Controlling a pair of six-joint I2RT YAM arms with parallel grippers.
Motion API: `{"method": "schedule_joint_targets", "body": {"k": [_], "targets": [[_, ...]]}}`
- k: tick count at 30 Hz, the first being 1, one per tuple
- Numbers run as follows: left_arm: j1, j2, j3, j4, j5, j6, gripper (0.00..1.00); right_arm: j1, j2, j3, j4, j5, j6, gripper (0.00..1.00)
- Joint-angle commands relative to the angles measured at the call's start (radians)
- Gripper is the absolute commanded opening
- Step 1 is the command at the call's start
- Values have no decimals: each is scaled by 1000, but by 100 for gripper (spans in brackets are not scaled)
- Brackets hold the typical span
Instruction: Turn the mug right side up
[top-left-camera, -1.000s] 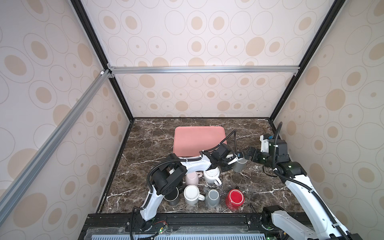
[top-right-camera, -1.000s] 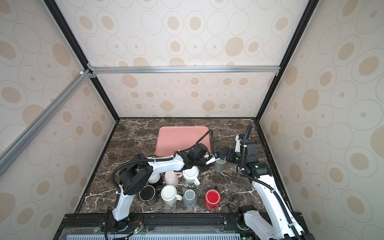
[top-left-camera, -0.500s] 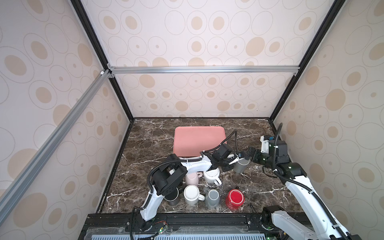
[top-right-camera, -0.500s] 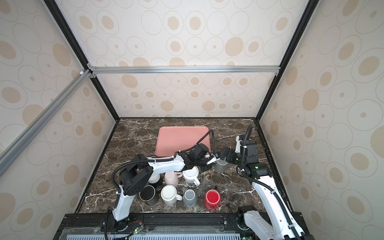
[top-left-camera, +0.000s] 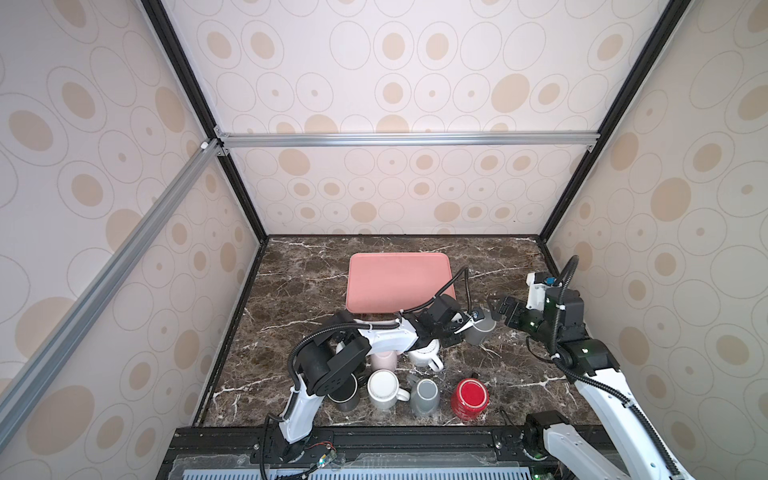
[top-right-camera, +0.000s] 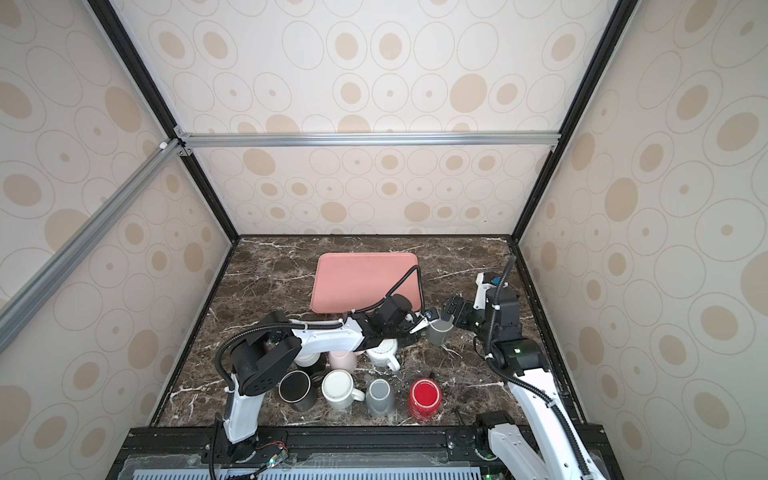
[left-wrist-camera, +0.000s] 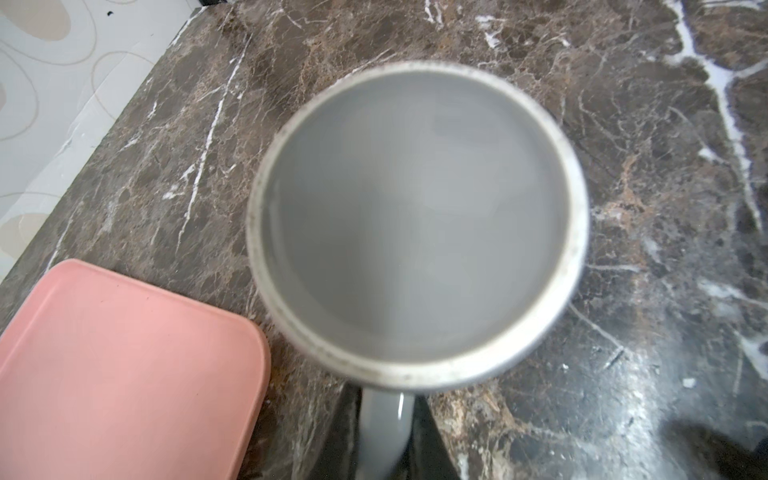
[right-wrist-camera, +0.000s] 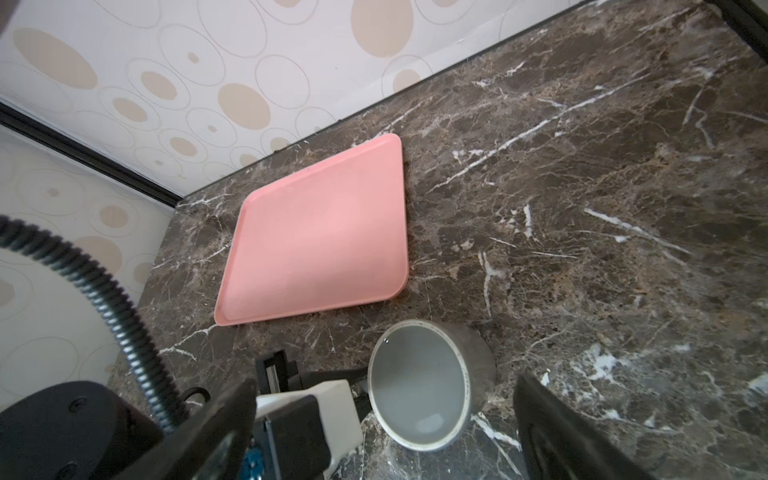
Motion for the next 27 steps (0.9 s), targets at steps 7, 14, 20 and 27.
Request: {"method": "schedule_joint_targets", "body": {"k": [7, 14, 20, 27], "targets": [[46, -211, -84, 324, -10, -136, 0, -5, -178, -86, 243, -25, 49, 100], [146, -409, -254, 484, 58, -296, 0, -5, -183, -151, 481, -161, 143, 99], [275, -609, -466, 658, 145, -512, 0, 7, -62, -205, 744, -304, 256, 99], [351, -791, -648, 812, 192, -673, 0, 135, 125, -201, 936, -434, 176, 99]]}}
